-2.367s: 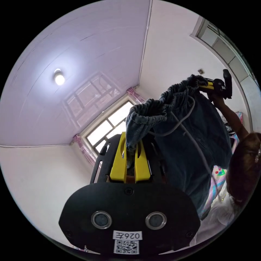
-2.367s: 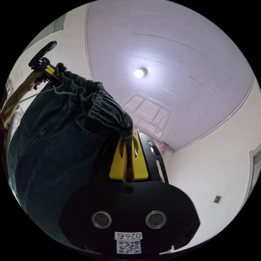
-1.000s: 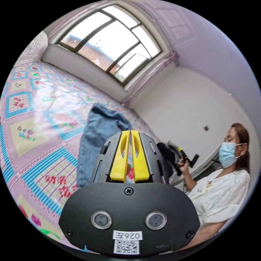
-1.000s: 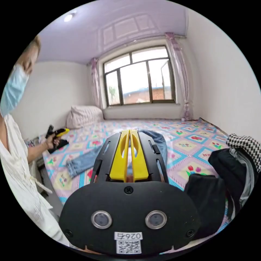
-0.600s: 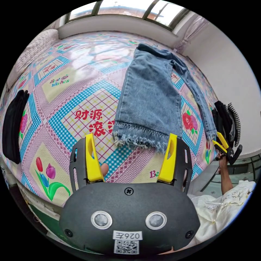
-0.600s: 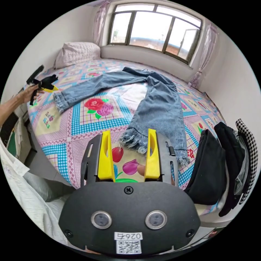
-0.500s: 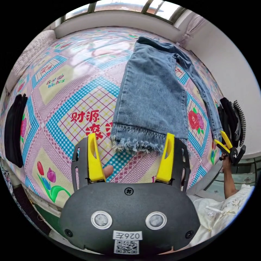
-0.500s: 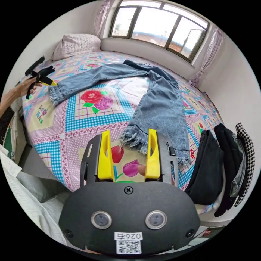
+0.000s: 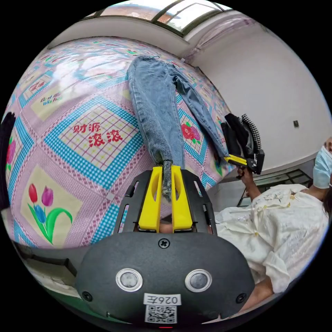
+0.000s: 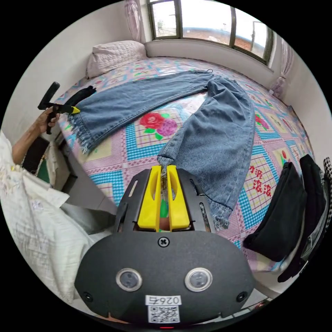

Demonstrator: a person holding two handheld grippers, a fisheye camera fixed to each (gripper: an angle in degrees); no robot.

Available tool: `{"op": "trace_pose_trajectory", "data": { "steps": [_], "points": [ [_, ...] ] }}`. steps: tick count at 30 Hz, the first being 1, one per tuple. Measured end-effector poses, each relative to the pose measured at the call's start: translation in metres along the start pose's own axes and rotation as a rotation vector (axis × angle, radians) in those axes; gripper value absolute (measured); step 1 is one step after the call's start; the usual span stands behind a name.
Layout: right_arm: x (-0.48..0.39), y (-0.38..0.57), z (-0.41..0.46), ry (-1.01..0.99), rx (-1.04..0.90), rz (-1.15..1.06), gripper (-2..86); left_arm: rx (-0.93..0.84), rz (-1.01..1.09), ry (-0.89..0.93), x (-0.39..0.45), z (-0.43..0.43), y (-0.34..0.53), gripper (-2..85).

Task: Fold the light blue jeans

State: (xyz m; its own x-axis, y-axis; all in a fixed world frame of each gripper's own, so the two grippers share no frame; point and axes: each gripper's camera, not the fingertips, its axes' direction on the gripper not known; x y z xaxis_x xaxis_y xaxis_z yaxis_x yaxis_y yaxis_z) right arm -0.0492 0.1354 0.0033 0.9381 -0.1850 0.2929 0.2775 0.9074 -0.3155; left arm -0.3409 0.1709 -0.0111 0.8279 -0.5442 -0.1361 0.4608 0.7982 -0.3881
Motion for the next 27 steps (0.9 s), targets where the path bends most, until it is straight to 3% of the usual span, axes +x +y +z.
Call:
{"op": "trace_pose_trajectory", "data": {
  "steps": [4,9,16,27],
  "points": [
    [-0.025,0.046,0.017,-0.064,-0.145,0.017,-0.6,0.065,-0.165,0.134,-0.041,-0.012,0.077,4.0],
    [-0.017,0.092,0.033,-0.252,-0.353,0.085,4.5,0.064,-0.298,0.165,-0.077,-0.007,0.135,5.2],
    [0.016,0.077,-0.048,-0.128,0.099,0.13,7.3,0.393,-0.249,0.071,-0.074,-0.042,0.147,12.3],
    [0.021,-0.022,0.001,0.285,0.266,-0.046,3.4,0.374,0.097,0.192,-0.011,0.037,-0.01,16.2]
  ]
}}
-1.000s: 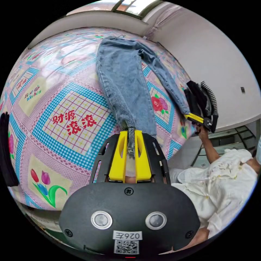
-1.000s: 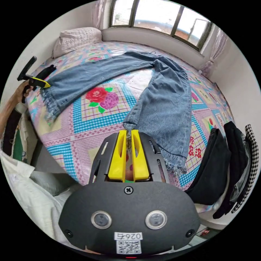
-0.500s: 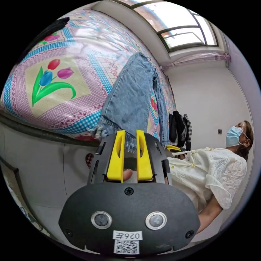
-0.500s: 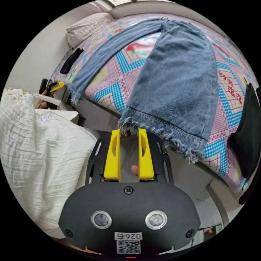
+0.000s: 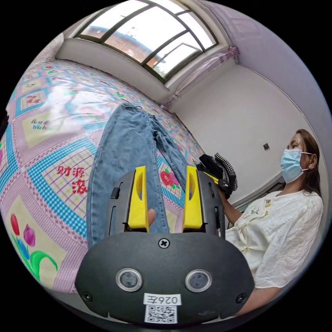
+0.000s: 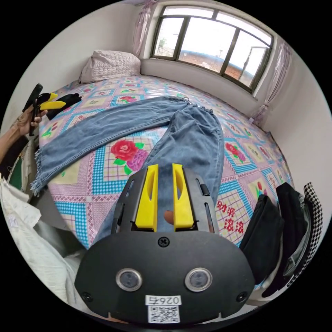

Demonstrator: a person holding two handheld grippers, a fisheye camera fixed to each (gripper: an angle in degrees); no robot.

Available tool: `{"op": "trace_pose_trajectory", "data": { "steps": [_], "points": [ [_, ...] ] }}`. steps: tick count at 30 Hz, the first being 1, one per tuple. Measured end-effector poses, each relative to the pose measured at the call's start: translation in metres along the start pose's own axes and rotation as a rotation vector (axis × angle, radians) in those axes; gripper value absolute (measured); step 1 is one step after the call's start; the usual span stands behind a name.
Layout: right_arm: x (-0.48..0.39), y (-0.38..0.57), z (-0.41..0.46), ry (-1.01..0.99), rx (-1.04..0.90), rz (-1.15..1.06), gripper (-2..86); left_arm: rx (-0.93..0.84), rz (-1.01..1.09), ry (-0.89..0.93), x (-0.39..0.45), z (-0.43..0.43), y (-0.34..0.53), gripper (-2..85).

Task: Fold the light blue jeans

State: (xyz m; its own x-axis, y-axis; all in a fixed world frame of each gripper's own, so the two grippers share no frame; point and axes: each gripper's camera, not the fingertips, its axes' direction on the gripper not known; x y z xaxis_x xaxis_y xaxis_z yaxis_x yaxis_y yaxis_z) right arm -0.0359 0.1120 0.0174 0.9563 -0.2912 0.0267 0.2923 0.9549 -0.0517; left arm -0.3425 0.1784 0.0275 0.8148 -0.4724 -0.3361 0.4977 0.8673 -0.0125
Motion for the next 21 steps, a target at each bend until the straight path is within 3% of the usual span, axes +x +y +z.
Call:
{"op": "trace_pose_trajectory", "data": {
  "steps": [4,6,10,13,16,21],
  "points": [
    [0.036,-0.016,0.004,-0.003,0.104,0.056,4.8,-0.02,0.084,0.03,0.011,0.049,-0.033,14.9],
    [0.062,-0.025,0.01,-0.007,0.14,0.106,4.5,-0.041,0.119,-0.006,0.015,0.068,-0.046,10.1],
    [0.085,-0.037,0.021,0.075,0.19,0.136,1.4,-0.093,0.21,-0.23,0.02,0.116,-0.085,5.0],
    [0.101,-0.053,0.048,0.109,0.164,0.162,1.7,-0.116,0.265,-0.388,0.008,0.155,-0.122,9.9],
    [0.124,-0.068,0.082,0.1,0.119,0.203,4.5,-0.161,0.253,-0.354,-0.025,0.191,-0.17,16.6],
    [0.173,-0.085,0.144,0.096,0.058,0.335,6.0,-0.203,0.225,-0.377,-0.076,0.246,-0.236,15.1]
  ]
}}
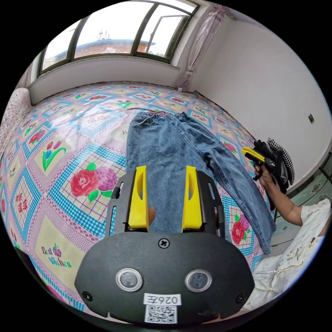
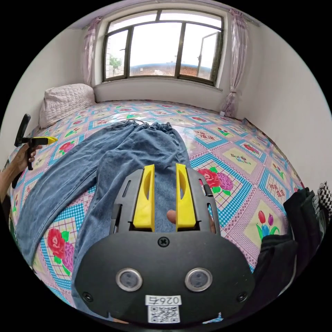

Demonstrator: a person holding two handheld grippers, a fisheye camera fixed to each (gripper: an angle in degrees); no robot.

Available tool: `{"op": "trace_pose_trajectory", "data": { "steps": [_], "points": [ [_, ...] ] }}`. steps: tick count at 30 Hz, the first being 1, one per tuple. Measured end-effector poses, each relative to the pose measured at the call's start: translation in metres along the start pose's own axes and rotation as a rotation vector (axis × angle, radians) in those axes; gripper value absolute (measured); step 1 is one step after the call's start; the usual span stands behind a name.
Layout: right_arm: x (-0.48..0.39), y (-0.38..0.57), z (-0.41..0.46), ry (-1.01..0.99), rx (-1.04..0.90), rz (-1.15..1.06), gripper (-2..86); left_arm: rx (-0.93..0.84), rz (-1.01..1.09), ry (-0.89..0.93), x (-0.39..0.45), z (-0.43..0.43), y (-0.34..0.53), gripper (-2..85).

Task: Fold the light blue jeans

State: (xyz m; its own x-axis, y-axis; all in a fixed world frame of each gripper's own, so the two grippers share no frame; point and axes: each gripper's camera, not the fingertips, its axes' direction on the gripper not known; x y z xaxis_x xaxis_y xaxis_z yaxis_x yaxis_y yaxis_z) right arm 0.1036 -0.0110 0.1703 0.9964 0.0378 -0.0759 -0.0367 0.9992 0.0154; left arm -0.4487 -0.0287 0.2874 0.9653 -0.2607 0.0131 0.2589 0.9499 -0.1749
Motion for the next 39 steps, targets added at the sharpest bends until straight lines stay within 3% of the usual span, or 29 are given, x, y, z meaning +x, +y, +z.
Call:
{"op": "trace_pose_trajectory", "data": {
  "steps": [3,9,21,26,28,29,32,34,39],
  "points": [
    [0.016,-0.013,0.033,0.032,-0.04,0.051,7.2,-0.04,0.0,-0.032,-0.022,0.035,-0.041,14.0],
    [0.048,-0.036,0.105,0.14,-0.202,0.088,11.7,-0.119,-0.074,-0.087,-0.07,0.109,-0.114,21.1],
    [0.126,-0.1,0.144,-0.043,-0.168,0.256,10.9,-0.165,-0.074,-0.071,-0.107,0.187,-0.212,24.5],
    [0.111,-0.139,0.199,-0.03,-0.247,0.178,11.5,-0.247,-0.088,-0.009,-0.114,0.231,-0.231,27.6],
    [0.1,-0.146,0.228,-0.024,-0.321,0.133,9.2,-0.241,-0.076,-0.015,-0.108,0.238,-0.237,26.5],
    [0.089,-0.147,0.247,-0.044,-0.41,0.058,4.7,-0.296,-0.075,0.083,-0.106,0.247,-0.241,16.0],
    [0.072,-0.16,0.246,0.102,-0.423,-0.113,-0.2,-0.32,-0.033,0.049,-0.091,0.25,-0.25,5.5],
    [0.084,-0.166,0.245,0.148,-0.431,-0.116,-0.8,-0.297,0.019,0.044,-0.081,0.246,-0.258,5.5],
    [0.142,-0.158,0.25,0.121,-0.434,0.111,0.6,-0.263,0.011,0.115,-0.083,0.244,-0.277,11.7]
  ]
}}
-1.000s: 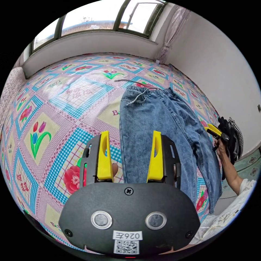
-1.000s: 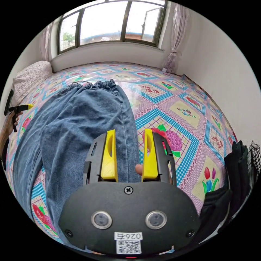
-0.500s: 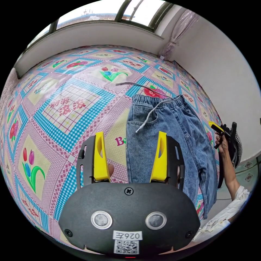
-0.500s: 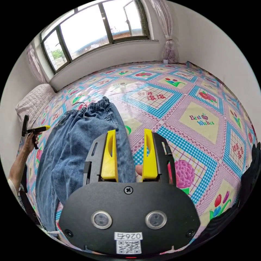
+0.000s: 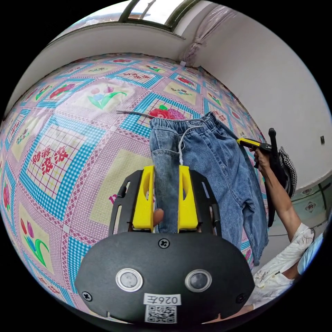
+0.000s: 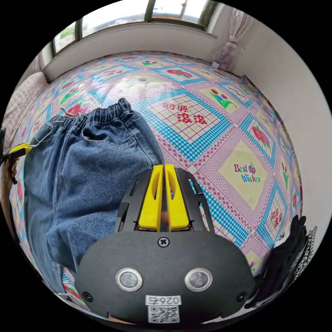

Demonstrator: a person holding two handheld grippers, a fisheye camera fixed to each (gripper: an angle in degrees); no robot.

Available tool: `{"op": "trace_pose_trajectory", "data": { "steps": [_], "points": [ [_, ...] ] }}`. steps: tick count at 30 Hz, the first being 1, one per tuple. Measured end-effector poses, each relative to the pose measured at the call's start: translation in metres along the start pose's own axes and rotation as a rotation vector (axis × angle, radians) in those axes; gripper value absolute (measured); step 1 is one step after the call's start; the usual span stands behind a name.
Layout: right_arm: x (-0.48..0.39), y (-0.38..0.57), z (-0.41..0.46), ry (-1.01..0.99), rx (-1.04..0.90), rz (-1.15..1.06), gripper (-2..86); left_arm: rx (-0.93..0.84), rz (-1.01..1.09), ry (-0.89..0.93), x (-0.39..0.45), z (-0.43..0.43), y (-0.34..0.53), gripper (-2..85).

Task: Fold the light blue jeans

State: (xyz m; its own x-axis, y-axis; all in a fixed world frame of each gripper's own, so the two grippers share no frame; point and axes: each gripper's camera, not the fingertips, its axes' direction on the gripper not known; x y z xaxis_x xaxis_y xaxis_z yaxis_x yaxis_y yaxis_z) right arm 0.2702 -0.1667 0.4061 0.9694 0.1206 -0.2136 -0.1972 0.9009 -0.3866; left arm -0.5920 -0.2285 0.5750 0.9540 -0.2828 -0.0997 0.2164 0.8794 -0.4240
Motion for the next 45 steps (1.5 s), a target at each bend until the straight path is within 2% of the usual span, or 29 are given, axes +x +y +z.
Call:
{"op": "trace_pose_trajectory", "data": {
  "steps": [4,5,6,7,14,21,26,28,29,31,33,35,37,39,40,42,45],
  "points": [
    [0.003,0.026,-0.025,0.032,0.104,0.028,2.8,-0.068,-0.034,0.07,-0.017,0.02,-0.006,17.7],
    [0.0,0.04,-0.04,0.05,0.156,0.021,2.8,-0.049,-0.041,0.026,-0.017,0.021,-0.002,17.3],
    [-0.004,0.057,-0.057,0.058,0.212,0.013,2.8,-0.041,-0.037,-0.005,-0.016,0.02,0.0,13.8],
    [-0.007,0.066,-0.065,0.057,0.235,0.009,2.6,-0.071,-0.023,-0.023,-0.014,0.025,0.003,6.8],
    [-0.063,0.136,-0.12,0.039,0.368,-0.166,-0.1,-0.011,-0.136,0.047,-0.04,0.001,0.02,2.9],
    [-0.103,0.091,-0.114,-0.093,0.351,-0.309,1.8,0.019,-0.222,-0.084,-0.077,-0.058,0.054,3.3],
    [-0.123,0.066,-0.091,-0.308,0.23,-0.359,2.8,0.028,-0.187,-0.137,-0.092,-0.094,0.099,10.0],
    [-0.128,0.08,-0.098,-0.403,0.245,-0.366,2.2,0.025,-0.152,-0.153,-0.087,-0.106,0.12,13.4],
    [-0.133,0.095,-0.103,-0.404,0.251,-0.391,1.4,0.016,-0.128,-0.143,-0.083,-0.114,0.137,14.3],
    [-0.14,0.118,-0.1,-0.279,0.24,-0.439,0.0,0.024,-0.094,-0.09,-0.075,-0.127,0.168,13.6],
    [-0.129,0.141,-0.082,-0.102,0.162,-0.447,-0.8,0.072,-0.073,-0.011,-0.064,-0.144,0.206,9.6],
    [-0.106,0.156,-0.096,-0.147,0.153,-0.394,-0.9,0.202,-0.029,0.108,-0.043,-0.177,0.262,1.9],
    [-0.081,0.187,-0.141,-0.184,0.3,-0.312,-0.9,0.314,-0.021,0.155,-0.022,-0.209,0.305,-0.2],
    [-0.064,0.251,-0.224,-0.151,0.573,-0.276,-1.0,0.43,-0.009,0.153,0.003,-0.247,0.347,-0.7],
    [-0.061,0.269,-0.246,-0.133,0.642,-0.27,-1.0,0.509,0.003,0.125,0.024,-0.276,0.374,-0.8],
    [-0.056,0.347,-0.331,-0.059,0.914,-0.25,-1.1,0.641,0.038,0.067,0.063,-0.324,0.415,-0.9],
    [-0.053,0.434,-0.413,0.013,1.169,-0.24,-1.1,0.879,0.152,-0.008,0.133,-0.401,0.484,-1.0]
  ]
}}
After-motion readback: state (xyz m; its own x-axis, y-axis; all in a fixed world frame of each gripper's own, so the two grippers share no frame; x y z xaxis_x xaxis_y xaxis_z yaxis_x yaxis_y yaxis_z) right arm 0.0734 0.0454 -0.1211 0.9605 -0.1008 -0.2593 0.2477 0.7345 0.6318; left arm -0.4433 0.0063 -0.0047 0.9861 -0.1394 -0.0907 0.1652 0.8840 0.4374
